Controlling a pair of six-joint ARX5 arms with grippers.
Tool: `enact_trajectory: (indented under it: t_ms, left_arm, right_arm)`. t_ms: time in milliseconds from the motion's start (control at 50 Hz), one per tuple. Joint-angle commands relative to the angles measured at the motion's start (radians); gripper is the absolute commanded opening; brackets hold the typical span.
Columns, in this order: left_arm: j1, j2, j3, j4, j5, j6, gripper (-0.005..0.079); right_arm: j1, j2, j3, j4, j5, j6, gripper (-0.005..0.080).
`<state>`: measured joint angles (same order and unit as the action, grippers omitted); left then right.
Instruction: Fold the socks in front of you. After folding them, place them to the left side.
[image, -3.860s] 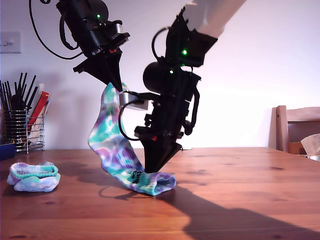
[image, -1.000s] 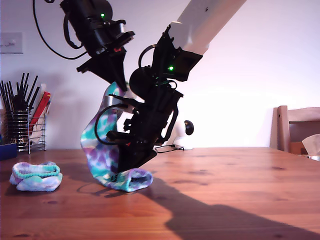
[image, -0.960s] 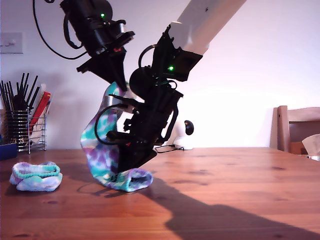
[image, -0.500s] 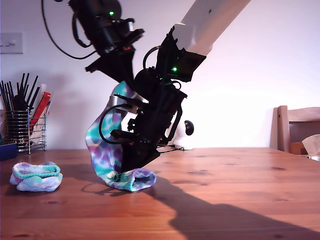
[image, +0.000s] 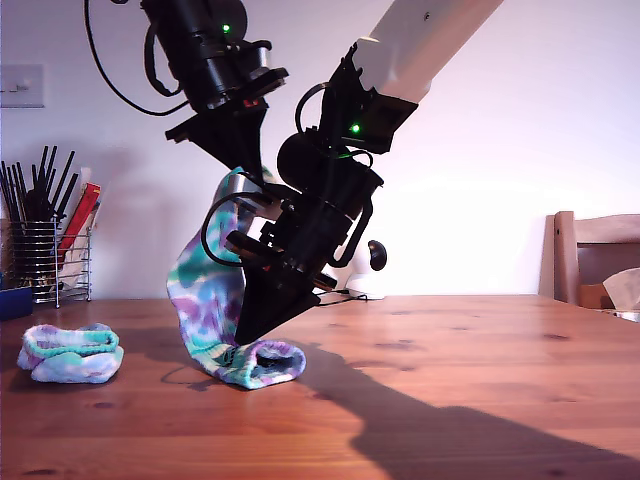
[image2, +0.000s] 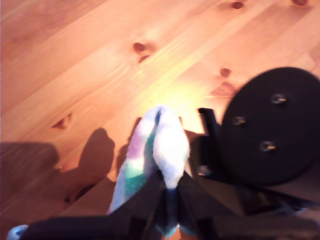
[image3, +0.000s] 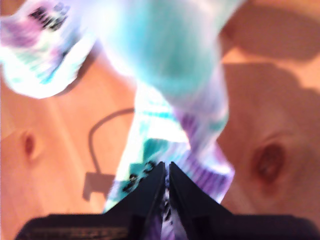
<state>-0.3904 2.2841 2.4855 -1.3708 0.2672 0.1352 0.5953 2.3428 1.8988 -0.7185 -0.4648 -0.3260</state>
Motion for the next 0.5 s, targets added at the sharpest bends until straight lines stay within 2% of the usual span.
enact_trajectory:
  t_ms: [0, 260, 480]
  left_arm:
    - [0.003, -0.022, -0.001, 0.000, 0.000, 0.005, -0.0019]
    - [0.009, -0.022, -0.001, 0.000, 0.002, 0.034, -0.0019]
    - [0.000, -0.022, -0.001, 0.000, 0.006, 0.116, -0.0019]
  right_arm:
    - [-0.007, -0.073, 0.008, -0.011, -0.008, -0.035, -0.0012]
    - [-0.049, -0.177, 0.008, -0.080, -0.008, -0.168, -0.0012]
    - [-0.109, -0.230, 0.009, -0.082, -0.009, -0.262, -0.0012]
